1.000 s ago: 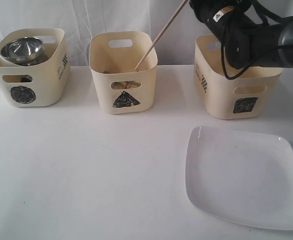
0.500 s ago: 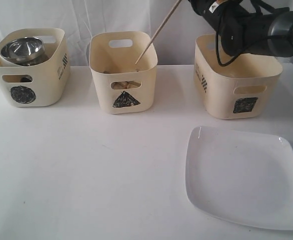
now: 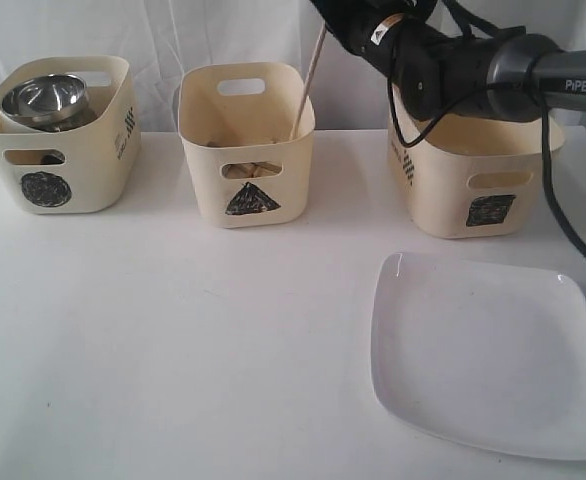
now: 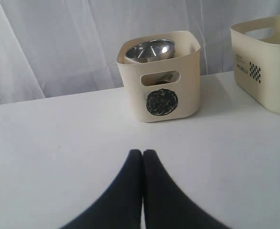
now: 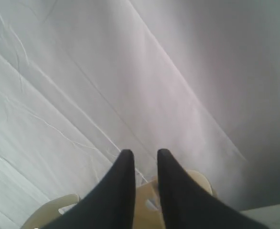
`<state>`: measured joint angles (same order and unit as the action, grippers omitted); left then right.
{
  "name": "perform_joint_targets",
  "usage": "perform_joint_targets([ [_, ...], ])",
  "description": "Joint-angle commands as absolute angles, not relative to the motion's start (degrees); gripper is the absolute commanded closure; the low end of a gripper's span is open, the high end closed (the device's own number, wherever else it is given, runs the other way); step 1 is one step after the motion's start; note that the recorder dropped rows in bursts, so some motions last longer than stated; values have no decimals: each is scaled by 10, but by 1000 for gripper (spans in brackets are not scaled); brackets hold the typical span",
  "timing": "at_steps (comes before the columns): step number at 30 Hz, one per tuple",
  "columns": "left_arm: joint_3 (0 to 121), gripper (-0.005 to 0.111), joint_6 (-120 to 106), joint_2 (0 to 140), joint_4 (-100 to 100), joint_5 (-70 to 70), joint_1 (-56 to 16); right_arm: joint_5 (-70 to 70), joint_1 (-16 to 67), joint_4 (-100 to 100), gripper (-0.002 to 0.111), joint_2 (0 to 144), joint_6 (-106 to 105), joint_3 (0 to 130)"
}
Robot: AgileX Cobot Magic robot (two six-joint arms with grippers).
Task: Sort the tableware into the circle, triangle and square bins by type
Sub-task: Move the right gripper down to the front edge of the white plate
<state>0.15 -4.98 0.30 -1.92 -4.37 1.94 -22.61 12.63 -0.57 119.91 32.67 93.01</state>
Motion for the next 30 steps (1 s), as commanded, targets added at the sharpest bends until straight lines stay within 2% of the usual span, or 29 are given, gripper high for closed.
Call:
perform_joint_targets([
  [1, 0, 107, -50, 0, -18, -48, 20, -186, 126, 0, 82, 1194, 296, 932],
  [9, 0, 107, -50, 0, -18, -48, 20, -125, 133, 0, 82, 1177, 255, 930],
  [13, 0, 107, -50, 0, -18, -48, 20, -78, 132, 0, 82, 1121, 196, 860],
  [17, 0, 107, -50, 0, -18, -48, 20, 124, 131, 0, 82, 1032, 110, 781],
  [19, 0, 107, -50, 0, -18, -48, 20, 243, 143, 11, 76, 1000, 68, 757],
  [21, 0, 107, -50, 0, -18, -48, 20, 350, 173, 26, 60, 975, 0, 738],
  [23, 0, 107, -50, 0, -18, -48, 20, 426, 208, 34, 51, 969, -44, 729],
  [26, 0, 107, -50, 0, -18, -48, 20, 523, 276, 87, 48, 971, -52, 714],
  [30, 0, 107, -50, 0, -18, -48, 20, 575, 368, 182, 48, 995, 9, 688],
])
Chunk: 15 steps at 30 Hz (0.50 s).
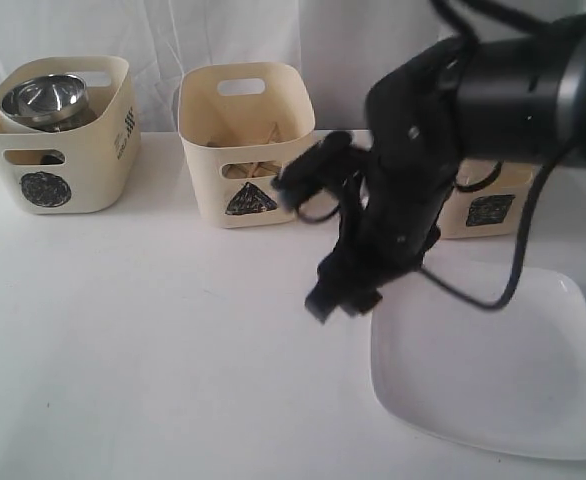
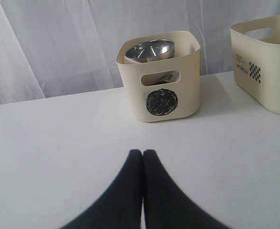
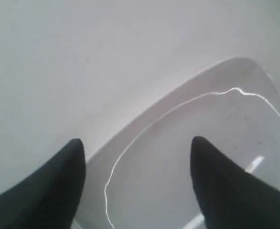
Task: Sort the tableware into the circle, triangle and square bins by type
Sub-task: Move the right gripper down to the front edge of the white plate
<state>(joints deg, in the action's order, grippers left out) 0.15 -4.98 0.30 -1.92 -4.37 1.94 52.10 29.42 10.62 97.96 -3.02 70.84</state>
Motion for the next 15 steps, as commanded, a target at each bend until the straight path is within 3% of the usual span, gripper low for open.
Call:
perform_joint_targets([
  [1, 0, 107, -50, 0, -18, -48, 20, 586, 389, 200, 48, 1003, 26, 683],
  [15, 0, 107, -50, 0, -18, -48, 20, 608, 521, 370, 48, 1037, 234, 590],
])
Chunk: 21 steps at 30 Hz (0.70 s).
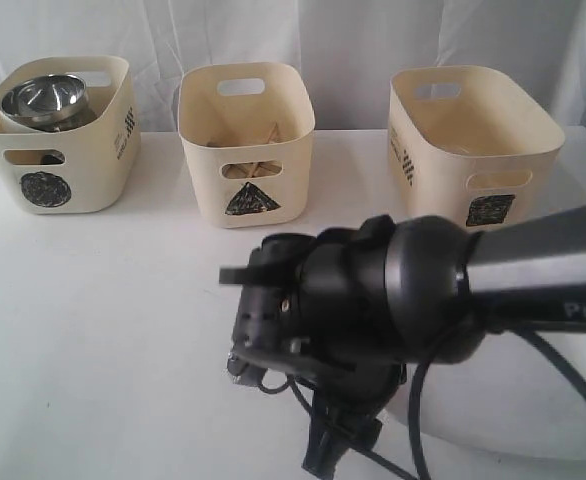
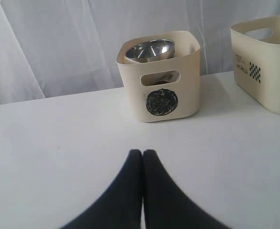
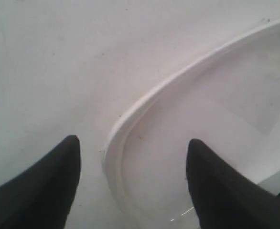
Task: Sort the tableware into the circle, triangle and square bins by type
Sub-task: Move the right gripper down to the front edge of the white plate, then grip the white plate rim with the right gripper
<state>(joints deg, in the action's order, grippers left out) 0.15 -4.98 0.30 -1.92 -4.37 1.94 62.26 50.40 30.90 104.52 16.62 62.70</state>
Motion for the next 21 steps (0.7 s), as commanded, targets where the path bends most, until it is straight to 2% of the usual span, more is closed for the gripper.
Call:
perform_joint_targets([
  [1, 0, 107, -50, 0, -18, -48, 20, 597, 525, 375, 48, 1036, 249, 577],
  [9, 0, 107, -50, 0, -18, -48, 20, 474, 525, 424, 48, 1035, 332, 504],
  [21, 0, 107, -50, 0, -18, -48, 20, 451, 500, 483, 54, 1070, 423, 461],
])
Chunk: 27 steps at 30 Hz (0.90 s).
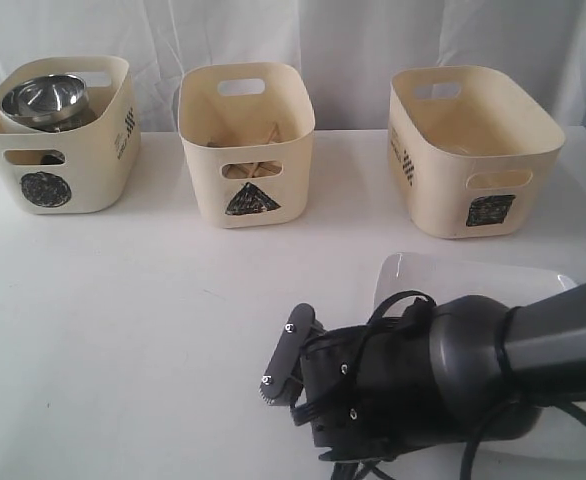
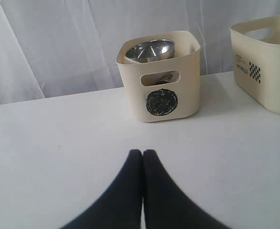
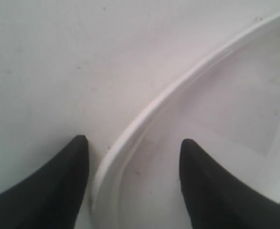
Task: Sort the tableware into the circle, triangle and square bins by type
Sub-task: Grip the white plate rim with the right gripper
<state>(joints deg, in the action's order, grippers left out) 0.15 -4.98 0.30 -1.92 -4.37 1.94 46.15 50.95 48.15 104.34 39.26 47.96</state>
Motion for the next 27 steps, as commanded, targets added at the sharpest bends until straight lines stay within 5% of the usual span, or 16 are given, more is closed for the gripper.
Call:
perform_joint_targets([
  [1, 0, 107, -50, 0, -18, -48, 20, 448, 500, 485, 54, 1075, 432, 459],
  [6, 0, 107, -50, 0, -18, -48, 20, 432, 499, 485, 56, 1107, 439, 449],
  [13, 0, 107, -50, 0, -18, -48, 20, 419, 499, 482, 108, 1097, 439, 446],
  [27, 0, 107, -50, 0, -18, -48, 20, 411, 548, 444, 108, 808, 438, 462],
])
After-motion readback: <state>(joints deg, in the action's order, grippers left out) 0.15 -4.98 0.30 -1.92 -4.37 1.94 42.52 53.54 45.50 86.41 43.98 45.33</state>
